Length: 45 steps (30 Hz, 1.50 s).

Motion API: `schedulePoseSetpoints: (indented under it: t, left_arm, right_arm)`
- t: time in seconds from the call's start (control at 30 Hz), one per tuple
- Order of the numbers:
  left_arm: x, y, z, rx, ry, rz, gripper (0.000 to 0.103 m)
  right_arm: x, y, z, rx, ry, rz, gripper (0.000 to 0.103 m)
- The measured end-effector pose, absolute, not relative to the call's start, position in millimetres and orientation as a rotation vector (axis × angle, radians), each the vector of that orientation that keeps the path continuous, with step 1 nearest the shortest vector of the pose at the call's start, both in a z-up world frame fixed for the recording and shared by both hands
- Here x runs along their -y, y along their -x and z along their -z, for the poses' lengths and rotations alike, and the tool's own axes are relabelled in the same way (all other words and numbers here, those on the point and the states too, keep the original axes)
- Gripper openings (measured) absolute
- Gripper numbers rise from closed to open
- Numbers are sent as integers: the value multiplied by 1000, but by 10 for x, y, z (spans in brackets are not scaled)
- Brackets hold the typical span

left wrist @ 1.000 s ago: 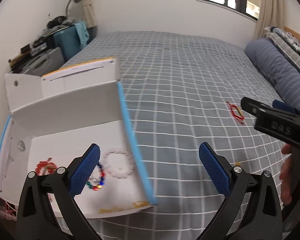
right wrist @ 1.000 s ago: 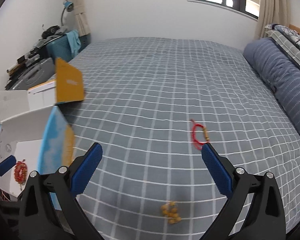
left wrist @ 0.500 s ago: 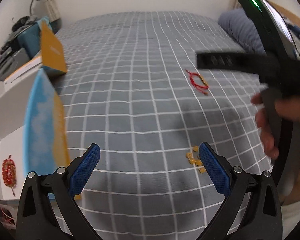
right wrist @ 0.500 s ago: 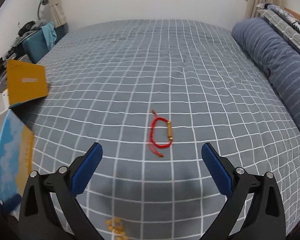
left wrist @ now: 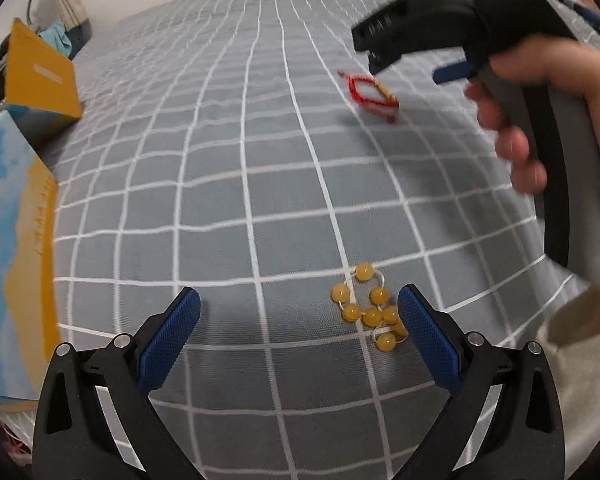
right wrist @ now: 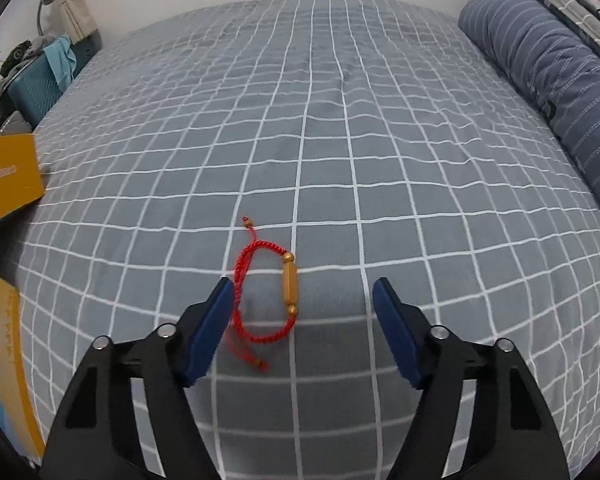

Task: Organize jewelry
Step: 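Move both tools back over the bed toward the yellow and red bracelets, then grasp the red cord bracelet with the right tool while the left tool grasps the yellow bead bracelet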

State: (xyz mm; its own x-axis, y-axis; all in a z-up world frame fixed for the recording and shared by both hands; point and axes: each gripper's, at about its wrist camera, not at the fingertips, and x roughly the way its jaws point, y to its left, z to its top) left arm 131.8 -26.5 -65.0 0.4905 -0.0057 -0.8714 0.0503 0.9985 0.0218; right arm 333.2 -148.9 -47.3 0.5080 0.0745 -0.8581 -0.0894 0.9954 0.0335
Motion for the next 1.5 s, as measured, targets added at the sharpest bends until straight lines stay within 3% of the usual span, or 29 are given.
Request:
schedulePoseSetpoints:
  t: [0.2,0.3,0.5,0.63,0.67,0.9,1.5]
  left_arm:
    - [273,-1347,776,-1053,-52,27,96]
    - [281,-1334,769,-1059,-53,38,89]
    - [368,-1266,717,-1072,-90,96,52]
    - [396,-1242,685,-1071,-112,113,13]
    - [394,-1242,678,-1074,-114,111,9]
    - [333,-1270,637,-1084,-74,139,9]
    - [190,-1370,539,-1058,-42,119,9]
  right_arm:
    - [1494,-3464,705,-1091,36,-82,45]
    - [1475,-3475,722,-1086,39,-80,38]
    - [1473,-3497,737,-1091,35,-87,21]
    - [1477,-3500,741,-1092,31,-89,14]
    - [1470,-3493,741,-1093,31,-89,13]
    - [1470,-3476,733,-1095,16,-92,5]
    - [1483,-3383,640,-1068,3,-93,5]
